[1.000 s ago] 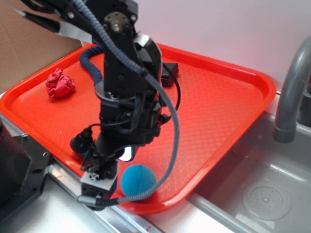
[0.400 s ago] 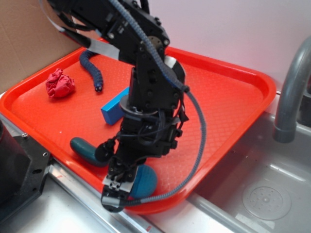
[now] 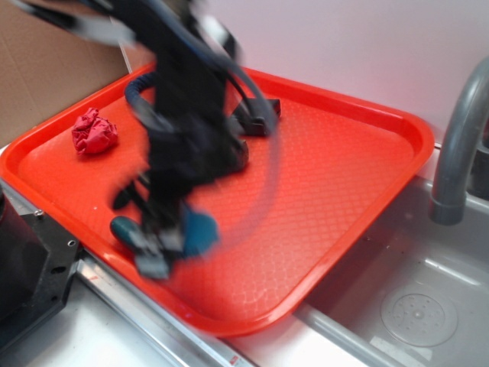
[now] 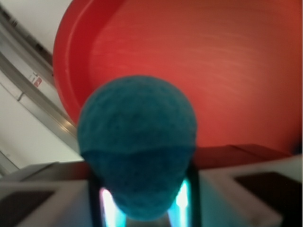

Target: Grab the blue ball.

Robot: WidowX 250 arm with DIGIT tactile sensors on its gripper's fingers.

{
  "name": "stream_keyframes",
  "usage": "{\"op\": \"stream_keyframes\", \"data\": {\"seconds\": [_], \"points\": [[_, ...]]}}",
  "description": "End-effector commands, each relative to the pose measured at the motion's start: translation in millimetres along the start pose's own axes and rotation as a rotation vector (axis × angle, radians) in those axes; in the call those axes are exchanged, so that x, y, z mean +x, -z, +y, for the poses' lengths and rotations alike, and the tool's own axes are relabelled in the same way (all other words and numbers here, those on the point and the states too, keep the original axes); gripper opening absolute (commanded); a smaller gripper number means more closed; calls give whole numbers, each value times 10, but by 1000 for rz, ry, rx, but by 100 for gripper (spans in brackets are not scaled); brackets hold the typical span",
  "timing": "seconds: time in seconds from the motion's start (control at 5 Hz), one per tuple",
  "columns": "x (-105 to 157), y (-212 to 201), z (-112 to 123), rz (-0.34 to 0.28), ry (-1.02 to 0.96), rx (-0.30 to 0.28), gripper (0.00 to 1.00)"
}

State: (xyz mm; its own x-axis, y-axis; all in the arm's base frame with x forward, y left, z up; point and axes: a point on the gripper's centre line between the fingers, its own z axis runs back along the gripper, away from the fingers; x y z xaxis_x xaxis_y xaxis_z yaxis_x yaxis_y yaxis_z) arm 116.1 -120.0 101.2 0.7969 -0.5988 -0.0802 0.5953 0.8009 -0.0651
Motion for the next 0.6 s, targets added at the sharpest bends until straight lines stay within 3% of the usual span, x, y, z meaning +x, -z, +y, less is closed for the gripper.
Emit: {"op": "stream_keyframes", "data": {"seconds": [0.0, 0.2, 0.4], "points": [[-804, -914, 419, -112, -489, 116, 0], [-1140, -982, 697, -148, -739, 85, 0], [-1203, -1005, 945, -87, -868, 79, 0]]}}
